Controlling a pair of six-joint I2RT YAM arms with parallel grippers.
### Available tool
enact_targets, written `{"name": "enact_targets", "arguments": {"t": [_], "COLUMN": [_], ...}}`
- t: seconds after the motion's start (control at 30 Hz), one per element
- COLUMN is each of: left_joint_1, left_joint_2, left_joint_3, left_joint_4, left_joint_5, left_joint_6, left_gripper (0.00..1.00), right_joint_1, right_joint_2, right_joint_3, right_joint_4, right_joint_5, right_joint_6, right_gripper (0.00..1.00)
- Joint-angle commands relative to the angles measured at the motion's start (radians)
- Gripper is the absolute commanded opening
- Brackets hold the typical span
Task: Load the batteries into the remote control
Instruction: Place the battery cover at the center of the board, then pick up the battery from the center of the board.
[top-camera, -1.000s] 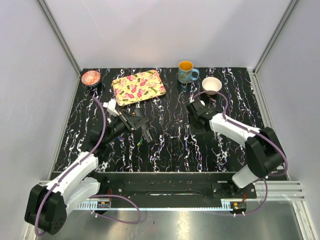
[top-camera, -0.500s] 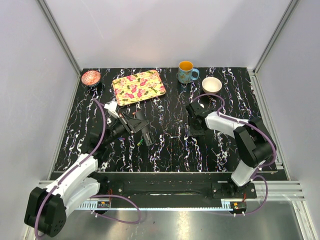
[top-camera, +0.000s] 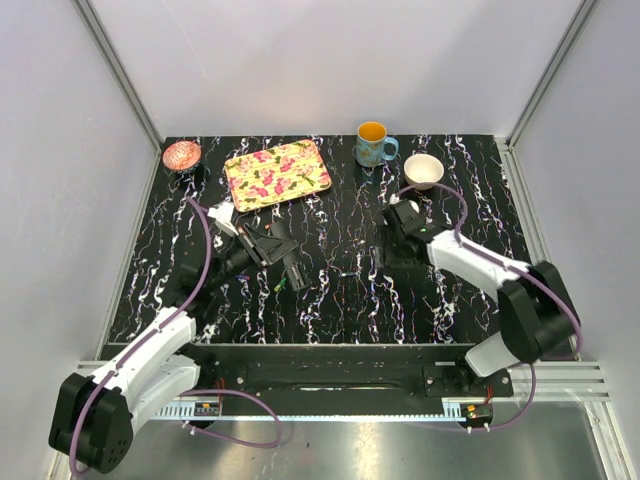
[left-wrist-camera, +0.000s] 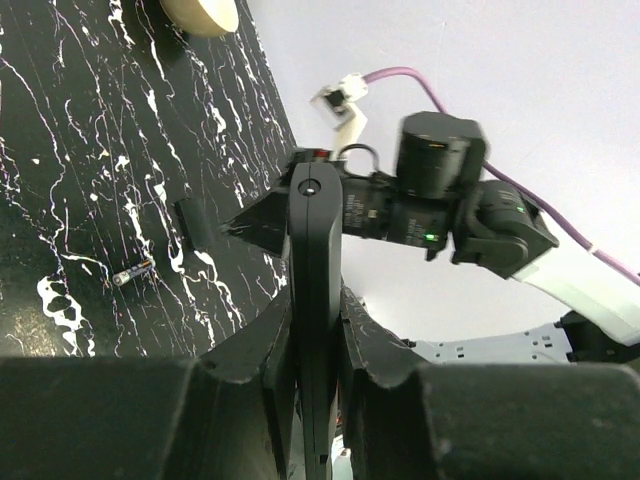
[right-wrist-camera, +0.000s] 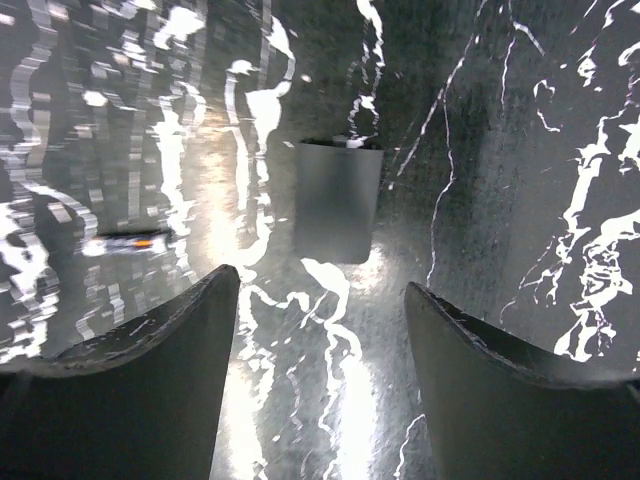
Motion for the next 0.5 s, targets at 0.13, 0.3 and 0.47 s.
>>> {"name": "enact_targets", "arguments": {"t": [0.13,0.3,0.47], "left_joint_1": [0.003,0.005,0.005], "left_joint_2": [0.033,0.107,0.113], "left_joint_3": [-0.091,-0.154,-0.129], "left_joint_4": [0.319,0.484,0.481], "left_joint_5": [-0.045,-0.052,-0.01], "left_joint_6": [-0.123,-0.209,-0.191], "left_gripper": [0.0,0.0,0.0], "right_joint_1": [0.066,0.201,0.233], "right_joint_2": [-0.282,-0.277,-0.209], "right_joint_3": [-0.03,-0.028,-0.018], "right_joint_4": [0.087,0.114,0.124], "right_joint_5": [-0.035,0.008,0.026], "right_joint_6": [0.03,0.008,-0.003], "right_gripper": [0.75,0.75,0.74]}}
